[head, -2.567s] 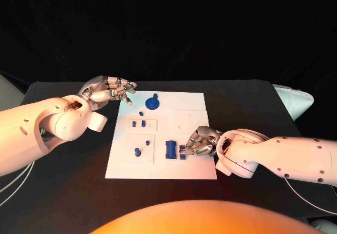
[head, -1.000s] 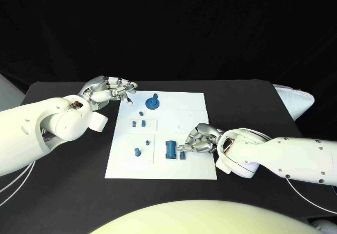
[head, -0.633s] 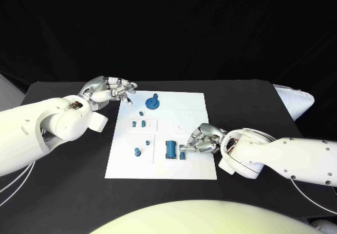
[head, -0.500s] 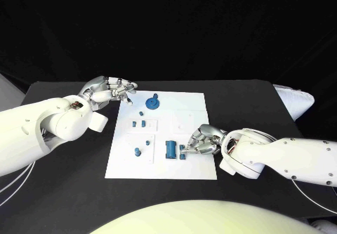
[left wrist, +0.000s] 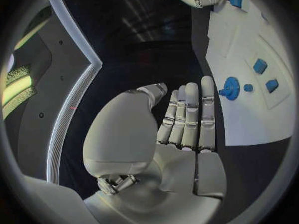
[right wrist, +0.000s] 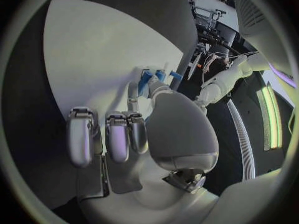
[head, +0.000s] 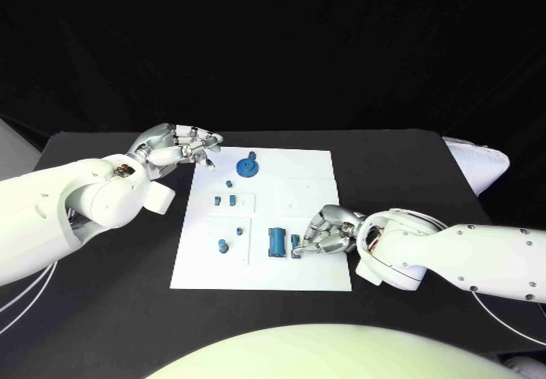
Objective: Assemble the parts on the task board
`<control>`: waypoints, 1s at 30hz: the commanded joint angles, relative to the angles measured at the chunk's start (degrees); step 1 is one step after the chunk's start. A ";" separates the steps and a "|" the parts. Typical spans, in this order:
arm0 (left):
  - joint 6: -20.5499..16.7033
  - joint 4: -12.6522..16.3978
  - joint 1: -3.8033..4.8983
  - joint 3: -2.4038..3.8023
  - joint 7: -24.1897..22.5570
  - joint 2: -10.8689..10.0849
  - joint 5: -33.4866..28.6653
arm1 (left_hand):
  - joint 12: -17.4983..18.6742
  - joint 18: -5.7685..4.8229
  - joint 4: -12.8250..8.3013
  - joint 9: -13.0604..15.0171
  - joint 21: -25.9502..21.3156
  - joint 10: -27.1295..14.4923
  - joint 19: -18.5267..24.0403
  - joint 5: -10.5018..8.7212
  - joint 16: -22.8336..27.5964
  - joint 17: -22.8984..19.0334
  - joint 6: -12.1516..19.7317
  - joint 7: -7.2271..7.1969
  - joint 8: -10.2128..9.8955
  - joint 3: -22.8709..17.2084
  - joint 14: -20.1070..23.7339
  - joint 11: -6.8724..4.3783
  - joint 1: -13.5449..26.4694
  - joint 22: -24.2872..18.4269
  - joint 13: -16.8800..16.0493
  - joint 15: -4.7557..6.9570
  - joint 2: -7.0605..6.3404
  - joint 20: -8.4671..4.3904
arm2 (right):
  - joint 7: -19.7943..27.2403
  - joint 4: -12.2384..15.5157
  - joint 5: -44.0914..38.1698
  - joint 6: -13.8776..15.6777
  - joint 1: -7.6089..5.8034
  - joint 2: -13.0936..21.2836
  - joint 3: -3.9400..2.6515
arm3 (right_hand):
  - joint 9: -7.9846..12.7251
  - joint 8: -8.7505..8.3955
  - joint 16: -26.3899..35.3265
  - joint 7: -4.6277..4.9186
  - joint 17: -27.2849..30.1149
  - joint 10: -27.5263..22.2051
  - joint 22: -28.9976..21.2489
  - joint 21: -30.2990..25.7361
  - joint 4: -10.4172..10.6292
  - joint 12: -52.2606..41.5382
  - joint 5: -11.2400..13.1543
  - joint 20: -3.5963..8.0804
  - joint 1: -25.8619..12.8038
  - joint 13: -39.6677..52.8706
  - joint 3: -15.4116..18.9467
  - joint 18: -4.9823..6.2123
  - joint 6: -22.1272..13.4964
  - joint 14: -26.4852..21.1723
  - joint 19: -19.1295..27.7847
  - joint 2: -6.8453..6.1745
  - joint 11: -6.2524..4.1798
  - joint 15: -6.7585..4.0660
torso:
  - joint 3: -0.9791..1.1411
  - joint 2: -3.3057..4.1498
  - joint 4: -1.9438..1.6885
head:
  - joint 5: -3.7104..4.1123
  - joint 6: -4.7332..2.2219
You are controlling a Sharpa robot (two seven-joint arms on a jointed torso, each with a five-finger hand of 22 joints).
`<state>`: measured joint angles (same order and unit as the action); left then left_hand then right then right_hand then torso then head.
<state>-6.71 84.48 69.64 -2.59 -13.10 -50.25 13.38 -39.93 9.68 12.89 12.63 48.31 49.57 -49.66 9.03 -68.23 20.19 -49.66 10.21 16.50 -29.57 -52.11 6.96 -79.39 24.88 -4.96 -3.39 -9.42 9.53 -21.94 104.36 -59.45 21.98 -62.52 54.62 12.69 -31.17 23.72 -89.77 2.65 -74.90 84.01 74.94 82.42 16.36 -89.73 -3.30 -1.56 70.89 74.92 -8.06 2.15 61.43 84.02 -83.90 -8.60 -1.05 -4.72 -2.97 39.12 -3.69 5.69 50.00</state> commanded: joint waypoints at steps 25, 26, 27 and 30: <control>0.61 0.16 -0.01 0.03 -0.47 -0.02 -0.26 | 0.13 0.79 0.40 -0.01 -0.19 -0.03 -0.27 0.30 0.24 0.05 -0.18 0.16 -0.29 -0.03 0.04 0.04 0.10 -0.09 -0.08 -0.25 0.44 0.05 | -2.33 -1.78 -5.55 0.06 0.17 -1.56 -0.01 | 0.28 0.31 -0.23 -0.11 -15.10 5.99 13.36 0.40 -0.13 -0.27 0.52 0.38 3.29 15.08 0.24 -0.87 -0.02 5.98 -4.70 1.04 -0.49 -0.24 | 0.05 0.02 0.05 | 0.08 0.00; 0.61 0.16 -0.01 0.03 -0.47 -0.02 -0.26 | 0.13 0.79 0.40 -0.01 -0.19 -0.03 -0.27 0.30 0.24 0.05 -0.18 0.16 -0.29 -0.03 0.04 0.04 0.10 -0.09 -0.08 -0.25 0.44 0.05 | -2.24 -1.74 -5.52 0.16 0.17 -1.54 -0.01 | 0.28 0.31 -0.23 -0.11 -15.10 5.99 13.36 0.40 -0.13 -0.27 0.52 0.38 3.29 15.08 0.24 -0.87 -0.02 5.98 -4.70 1.04 -0.49 -0.24 | 0.06 0.01 0.04 | 0.09 0.00; 0.61 0.16 -0.01 0.03 -0.47 -0.02 -0.26 | 0.13 0.79 0.40 -0.01 -0.19 -0.03 -0.27 0.30 0.24 0.05 -0.18 0.16 -0.29 -0.03 0.04 0.04 0.10 -0.09 -0.08 -0.25 0.44 0.05 | -2.07 -1.67 -5.46 0.34 0.17 -1.50 -0.01 | 0.28 0.31 -0.23 -0.11 -15.10 5.99 13.36 0.40 -0.13 -0.27 0.52 0.38 3.29 15.08 0.24 -0.87 -0.02 5.98 -4.70 1.04 -0.49 -0.24 | 0.06 0.00 0.05 | 0.09 0.00; 0.61 0.16 -0.01 0.03 -0.48 -0.01 -0.26 | 0.13 0.79 0.40 -0.01 -0.19 -0.03 -0.27 0.30 0.24 0.05 -0.18 0.16 -0.29 -0.03 0.04 0.04 0.10 -0.09 -0.08 -0.25 0.44 0.05 | -1.33 -1.43 -5.03 1.21 0.17 -1.39 -0.01 | 0.29 0.31 -0.23 -0.10 -15.10 5.99 13.32 0.22 -0.10 -0.27 0.52 0.38 3.30 15.08 0.33 -0.84 -0.03 5.98 -4.66 0.95 -0.48 -0.24 | 0.04 0.02 0.06 | 0.13 0.00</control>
<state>-6.72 84.50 69.62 -2.60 -13.12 -50.34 13.38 -39.93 9.68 12.89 12.63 48.31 49.57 -49.66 9.03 -68.22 20.18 -49.66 10.21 16.49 -29.57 -52.11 6.96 -79.39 24.84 -4.95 -3.39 -9.42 9.52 -24.12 102.76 -64.15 22.79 -62.47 53.17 12.62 -30.78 23.72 -89.76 2.64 -74.90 84.01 74.92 82.66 16.28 -89.73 -2.99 -1.56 74.28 74.91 -7.82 2.15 61.44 84.02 -83.90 -7.18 -1.05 -4.72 -2.92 39.13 -3.63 5.78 50.00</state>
